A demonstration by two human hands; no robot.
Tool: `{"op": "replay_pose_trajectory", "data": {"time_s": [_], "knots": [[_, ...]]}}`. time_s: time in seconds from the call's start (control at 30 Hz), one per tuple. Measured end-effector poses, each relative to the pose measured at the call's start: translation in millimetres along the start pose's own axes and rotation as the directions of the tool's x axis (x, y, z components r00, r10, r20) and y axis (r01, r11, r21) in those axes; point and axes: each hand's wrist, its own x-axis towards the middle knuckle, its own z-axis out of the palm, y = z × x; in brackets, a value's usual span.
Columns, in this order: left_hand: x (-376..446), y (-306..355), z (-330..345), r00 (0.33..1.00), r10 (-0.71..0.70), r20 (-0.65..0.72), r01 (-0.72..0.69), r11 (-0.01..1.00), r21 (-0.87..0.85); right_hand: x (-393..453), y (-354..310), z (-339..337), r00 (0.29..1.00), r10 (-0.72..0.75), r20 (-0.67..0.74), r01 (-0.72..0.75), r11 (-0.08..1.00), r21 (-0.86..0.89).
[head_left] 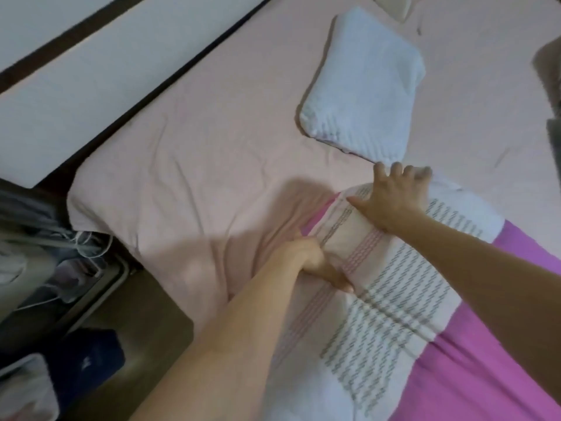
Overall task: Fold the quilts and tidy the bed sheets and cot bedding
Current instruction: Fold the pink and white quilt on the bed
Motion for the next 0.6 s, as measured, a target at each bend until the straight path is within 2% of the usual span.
{"op": "replay_pose_trajectory", "data": {"time_s": [0.07, 0.17, 0.27, 0.37, 0.43, 0.5, 0.53, 0.6], "knots": [[8, 18, -3, 0.996, 0.017, 0.084, -0.014, 0.999, -0.035, 15, 7, -5, 0.985, 0.099, 0.138, -0.098, 0.995, -0.010], [13, 18, 5, 0.983, 0.099, 0.152, -0.069, 0.979, -0.190, 37, 17, -3, 0.961, 0.137, 0.241, -0.141, 0.990, 0.001], [19, 6, 7, 0.979, 0.088, 0.182, -0.045, 0.972, -0.232, 51, 45, -1, 0.862, 0.270, 0.429, -0.380, 0.904, 0.196], [29, 17, -14, 0.970, 0.086, 0.229, -0.046, 0.984, -0.171, 51, 65, -1, 0.821, 0.163, 0.547, -0.428, 0.810, 0.401], [40, 28, -32, 0.990, 0.087, 0.109, -0.050, 0.950, -0.309, 48, 64, 3, 0.823, 0.109, 0.558, -0.448, 0.729, 0.518], [63, 35, -43, 0.996, 0.010, -0.093, -0.058, 0.848, -0.526, 42, 56, 14, 0.849, 0.114, 0.515, -0.448, 0.671, 0.591], [76, 40, -48, 0.985, -0.040, -0.167, -0.065, 0.815, -0.576, 41, 53, 21, 0.866, 0.140, 0.480, -0.448, 0.643, 0.622], [93, 47, -48, 0.972, -0.101, -0.213, -0.029, 0.844, -0.535, 32, 45, 29, 0.901, 0.183, 0.394, -0.418, 0.607, 0.676]]}}
